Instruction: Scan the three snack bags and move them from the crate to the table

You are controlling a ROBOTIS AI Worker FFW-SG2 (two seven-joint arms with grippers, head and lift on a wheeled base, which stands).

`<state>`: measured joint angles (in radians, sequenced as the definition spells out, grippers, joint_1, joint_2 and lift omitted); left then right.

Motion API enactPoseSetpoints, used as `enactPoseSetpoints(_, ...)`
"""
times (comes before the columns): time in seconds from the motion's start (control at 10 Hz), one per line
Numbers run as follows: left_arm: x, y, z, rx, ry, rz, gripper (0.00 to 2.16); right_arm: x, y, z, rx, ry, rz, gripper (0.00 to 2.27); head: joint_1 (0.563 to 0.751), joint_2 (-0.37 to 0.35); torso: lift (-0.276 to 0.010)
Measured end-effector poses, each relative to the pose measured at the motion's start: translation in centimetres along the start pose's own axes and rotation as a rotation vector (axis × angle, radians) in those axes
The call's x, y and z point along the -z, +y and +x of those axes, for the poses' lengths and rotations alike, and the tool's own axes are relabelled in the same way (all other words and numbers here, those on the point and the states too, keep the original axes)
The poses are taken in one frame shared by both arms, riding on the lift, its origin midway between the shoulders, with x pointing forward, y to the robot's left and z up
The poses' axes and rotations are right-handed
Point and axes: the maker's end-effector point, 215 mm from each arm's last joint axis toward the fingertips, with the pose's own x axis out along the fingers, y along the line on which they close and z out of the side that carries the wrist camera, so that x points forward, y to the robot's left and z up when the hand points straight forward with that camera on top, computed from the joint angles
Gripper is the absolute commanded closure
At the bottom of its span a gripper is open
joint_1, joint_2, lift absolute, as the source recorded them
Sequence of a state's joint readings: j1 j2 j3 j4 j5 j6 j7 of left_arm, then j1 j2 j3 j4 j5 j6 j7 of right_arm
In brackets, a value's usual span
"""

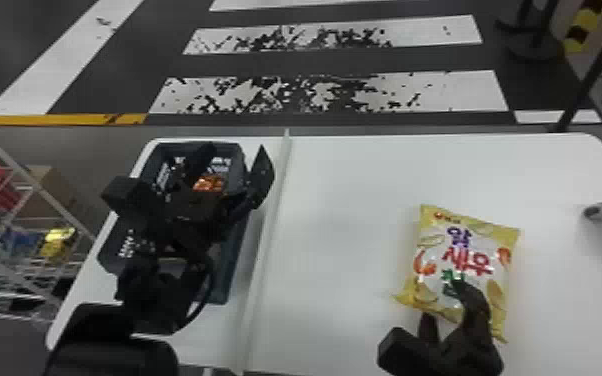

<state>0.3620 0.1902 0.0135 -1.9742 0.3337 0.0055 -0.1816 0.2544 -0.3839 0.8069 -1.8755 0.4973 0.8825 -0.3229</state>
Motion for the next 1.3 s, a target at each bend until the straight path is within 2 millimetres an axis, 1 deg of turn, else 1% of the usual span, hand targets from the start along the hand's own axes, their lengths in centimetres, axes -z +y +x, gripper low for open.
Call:
enactPoseSetpoints(0.1, 0.1, -0.1, -0.1, 0.003, 0.001, -0.007, 0.03, 1.2, -0.2, 0.4, 0.007, 0.046, -0.033, 1.72, 0.695, 0.113, -0.062)
enactPoseSetpoints(0.2, 0.2, -0.1, -0.1, 0.005, 0.002, -0.016, 0.03, 2.1, -0.5, 0.4, 0.016, 0.08, -0.059, 2.25, 0.695, 0.106, -0.062)
enactPoseSetpoints(0.3, 0.4, -0.4, -0.1, 0.01, 0.004, -0.022, 0.03, 1.9, -1.0, 0.3, 0.042, 0.071, -0.068, 2.24, 0.695, 0.096, -0.062)
enactPoseSetpoints(0.5, 0.8, -1.1, -0.1, 0.019, 0.009, -0.035, 0.03, -0.9, -2.5, -0.3, 0.118, -0.048, -0.034, 2.24, 0.695, 0.108, -0.062)
enactPoseSetpoints(0.6, 0.8, -1.3, -0.2, 0.021, 0.008, -0.043, 0.03, -2.5, -3.9, -0.6, 0.137, -0.095, 0.031, 2.24, 0.695, 0.109, -0.062)
enactPoseSetpoints(0.7, 0.8, -1.3, -0.3, 0.022, 0.008, -0.046, 0.03, -4.4, -5.6, -1.0, 0.139, -0.15, 0.141, 2.24, 0.695, 0.118, -0.062)
enactPoseSetpoints(0.8, 0.8, -1.5, -0.4, 0.024, 0.008, -0.049, 0.03, -7.3, -8.4, -1.6, 0.126, -0.241, 0.342, 2.24, 0.695, 0.129, -0.062)
enactPoseSetpoints(0.9, 1.0, -1.7, -0.4, 0.027, 0.011, -0.051, 0.03, -9.5, -11.4, -2.3, 0.113, -0.333, 0.548, 2.24, 0.695, 0.132, -0.062)
enactPoseSetpoints(1.0, 1.2, -1.9, -0.5, 0.03, 0.014, -0.052, 0.03, -11.5, -15.6, -3.5, 0.099, -0.46, 0.821, 2.24, 0.695, 0.123, -0.062)
enactPoseSetpoints(1.1, 1.4, -2.0, -0.6, 0.031, 0.019, -0.052, 0.03, -11.7, -19.8, -4.6, 0.109, -0.564, 1.051, 2.24, 0.695, 0.11, -0.062)
enactPoseSetpoints(1.2, 1.7, -1.9, -0.7, 0.03, 0.022, -0.05, 0.03, -9.7, -23.0, -4.7, 0.129, -0.607, 1.278, 2.24, 0.695, 0.077, -0.062)
enactPoseSetpoints(1.3, 1.7, -1.9, -0.7, 0.03, 0.021, -0.049, 0.03, -5.8, -23.9, -3.0, 0.117, -0.566, 1.523, 2.24, 0.695, 0.022, -0.062)
